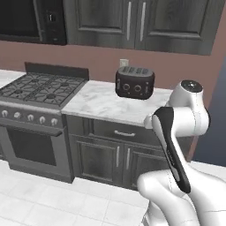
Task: Organize the utensils by type. Pick up the wooden spoons from the counter and place them in the open cabinet. Then pick up the metallic utensils from the counter and place them in the open drawer.
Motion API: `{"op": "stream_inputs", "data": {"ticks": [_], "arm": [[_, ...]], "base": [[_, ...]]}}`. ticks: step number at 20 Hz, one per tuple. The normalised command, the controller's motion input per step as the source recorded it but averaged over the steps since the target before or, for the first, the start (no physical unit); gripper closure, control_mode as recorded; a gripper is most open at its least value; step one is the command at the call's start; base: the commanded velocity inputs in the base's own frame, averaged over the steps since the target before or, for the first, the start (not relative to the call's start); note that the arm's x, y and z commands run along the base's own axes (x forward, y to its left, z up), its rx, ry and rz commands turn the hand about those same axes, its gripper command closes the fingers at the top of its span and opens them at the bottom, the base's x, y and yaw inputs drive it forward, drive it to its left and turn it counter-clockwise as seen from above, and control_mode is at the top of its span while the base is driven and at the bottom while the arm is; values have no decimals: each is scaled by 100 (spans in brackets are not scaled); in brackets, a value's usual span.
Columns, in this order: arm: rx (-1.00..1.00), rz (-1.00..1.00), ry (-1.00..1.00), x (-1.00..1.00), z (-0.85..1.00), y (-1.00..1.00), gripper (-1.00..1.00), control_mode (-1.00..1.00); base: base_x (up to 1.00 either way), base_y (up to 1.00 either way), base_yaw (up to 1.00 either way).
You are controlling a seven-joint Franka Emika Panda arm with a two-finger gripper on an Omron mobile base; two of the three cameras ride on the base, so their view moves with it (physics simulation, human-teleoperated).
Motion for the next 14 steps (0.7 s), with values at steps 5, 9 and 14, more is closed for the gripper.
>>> {"op": "stream_inputs", "data": {"ticks": [5, 9, 14], "arm": [[0, 0, 0, 0, 0, 0, -100, 100], [0, 0, 0, 0, 0, 0, -100, 100], [0, 0, 0, 0, 0, 0, -100, 100]], "base": [[0, -26, -33], [0, -14, -41], [0, -1, -42]]}}
